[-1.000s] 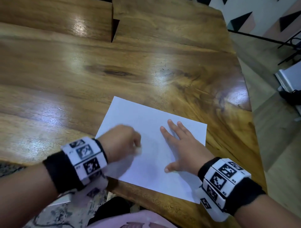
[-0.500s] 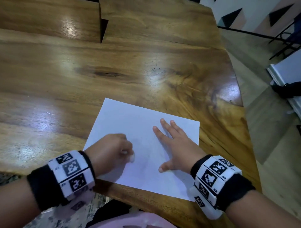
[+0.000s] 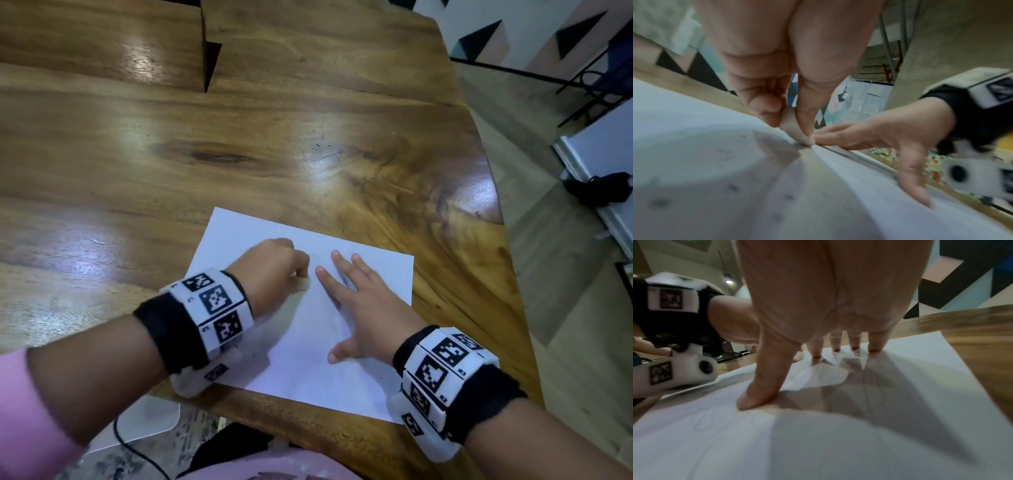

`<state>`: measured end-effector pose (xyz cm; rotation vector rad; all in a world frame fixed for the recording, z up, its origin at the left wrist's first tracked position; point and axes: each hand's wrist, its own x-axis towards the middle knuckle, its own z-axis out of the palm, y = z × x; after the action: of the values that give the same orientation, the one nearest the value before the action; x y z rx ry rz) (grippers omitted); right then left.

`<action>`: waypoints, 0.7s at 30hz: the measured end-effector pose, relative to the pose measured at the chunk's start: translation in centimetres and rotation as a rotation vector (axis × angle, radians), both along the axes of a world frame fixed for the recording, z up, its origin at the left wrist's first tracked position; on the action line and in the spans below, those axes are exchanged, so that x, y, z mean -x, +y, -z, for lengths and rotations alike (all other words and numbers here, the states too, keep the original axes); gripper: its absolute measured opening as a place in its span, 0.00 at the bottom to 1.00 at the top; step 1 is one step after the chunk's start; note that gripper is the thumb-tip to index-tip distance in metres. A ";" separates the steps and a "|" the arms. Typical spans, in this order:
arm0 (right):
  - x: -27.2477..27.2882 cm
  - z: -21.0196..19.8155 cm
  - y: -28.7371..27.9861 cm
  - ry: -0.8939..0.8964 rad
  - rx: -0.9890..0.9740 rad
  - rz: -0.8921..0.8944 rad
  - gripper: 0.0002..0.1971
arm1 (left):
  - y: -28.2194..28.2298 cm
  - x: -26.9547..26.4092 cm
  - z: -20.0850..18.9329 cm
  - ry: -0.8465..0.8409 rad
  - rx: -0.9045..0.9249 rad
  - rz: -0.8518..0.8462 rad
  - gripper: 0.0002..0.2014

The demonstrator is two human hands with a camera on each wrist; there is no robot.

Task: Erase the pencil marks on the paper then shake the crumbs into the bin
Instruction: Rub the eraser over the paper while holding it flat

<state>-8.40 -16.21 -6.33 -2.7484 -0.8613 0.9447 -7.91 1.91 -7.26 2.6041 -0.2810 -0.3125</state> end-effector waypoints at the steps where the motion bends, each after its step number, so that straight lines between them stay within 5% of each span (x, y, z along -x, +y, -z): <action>1: 0.0 0.0 0.0 0.002 -0.004 0.003 0.61 | -0.2 1.1 0.0 0.005 0.001 0.060 0.08; 5: 0.0 0.2 -0.2 -0.002 -0.014 0.007 0.61 | -0.2 7.2 -0.2 0.148 0.080 0.278 0.09; 12: -0.1 0.3 -0.2 -0.010 -0.032 0.011 0.62 | -0.4 0.7 -0.2 0.027 -0.027 0.029 0.07; 17: -0.1 0.1 -0.2 -0.003 -0.049 0.060 0.66 | -1.1 6.5 -0.2 0.195 -0.015 0.302 0.06; 21: 0.0 0.2 -0.3 0.022 -0.071 0.112 0.69 | -1.0 6.5 0.2 0.195 0.009 0.263 0.06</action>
<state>-8.40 -16.46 -6.50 -2.6890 -0.7154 0.9039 -14.37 0.89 -7.50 2.5050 -0.5547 -0.6497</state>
